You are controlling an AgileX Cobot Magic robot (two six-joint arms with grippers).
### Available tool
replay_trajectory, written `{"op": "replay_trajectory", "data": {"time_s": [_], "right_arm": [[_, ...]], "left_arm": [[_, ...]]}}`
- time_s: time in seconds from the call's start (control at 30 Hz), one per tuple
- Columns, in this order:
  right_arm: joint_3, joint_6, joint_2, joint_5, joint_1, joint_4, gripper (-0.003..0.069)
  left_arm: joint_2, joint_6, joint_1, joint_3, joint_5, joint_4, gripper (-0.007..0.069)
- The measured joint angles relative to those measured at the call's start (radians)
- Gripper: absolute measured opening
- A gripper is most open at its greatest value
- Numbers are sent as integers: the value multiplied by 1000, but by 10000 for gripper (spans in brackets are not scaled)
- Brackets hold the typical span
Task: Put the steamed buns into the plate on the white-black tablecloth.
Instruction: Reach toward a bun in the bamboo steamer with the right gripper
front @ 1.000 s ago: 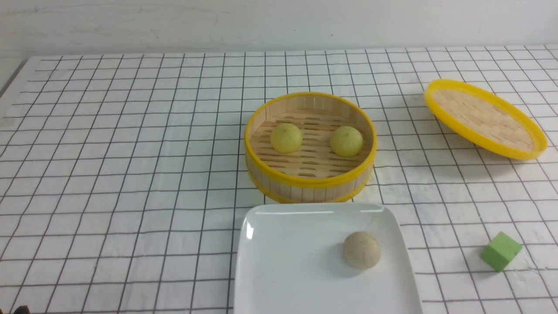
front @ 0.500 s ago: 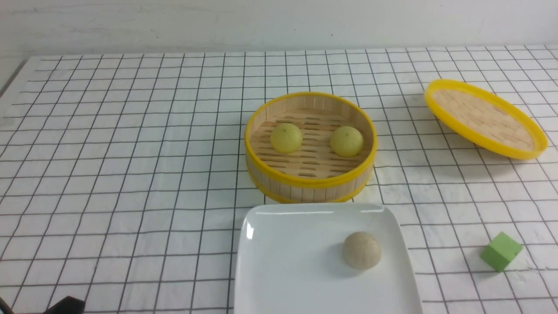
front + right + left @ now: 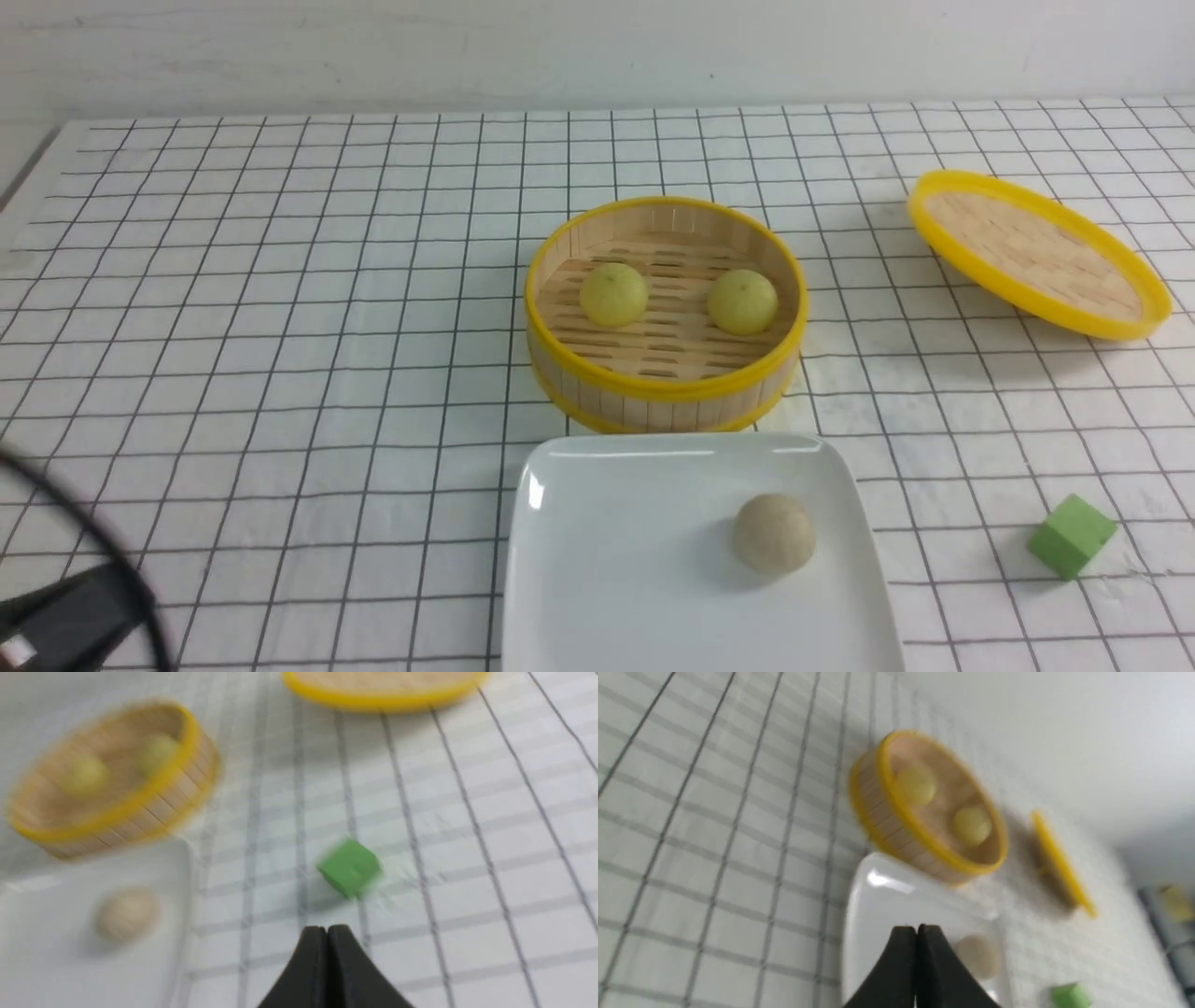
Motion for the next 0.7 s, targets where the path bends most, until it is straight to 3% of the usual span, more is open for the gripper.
{"op": "replay_trajectory", "data": {"time_s": [0.13,0.23,0.27,0.33,0.4,0.47,0.6,0.7], "right_arm": [[-39,-83,248,60,0,54,-15],[-84,-348,475,-6,0,280,-10],[-88,-367,487,-11,0,314,-9],[-163,-606,647,-46,4,557,5],[-258,-781,781,-50,30,720,26],[-351,-877,890,-49,78,812,61],[-526,-930,1066,-47,153,817,120],[-709,-884,1223,-48,213,711,180]], "left_arm": [[203,56,0,-56,133,79,2],[398,170,0,-81,162,103,2],[398,176,0,-81,162,103,2],[500,238,0,-86,153,97,2],[571,288,0,-87,151,94,2],[605,304,0,-87,151,94,3],[645,314,0,-87,148,93,11],[656,316,0,-87,147,93,22]]}}
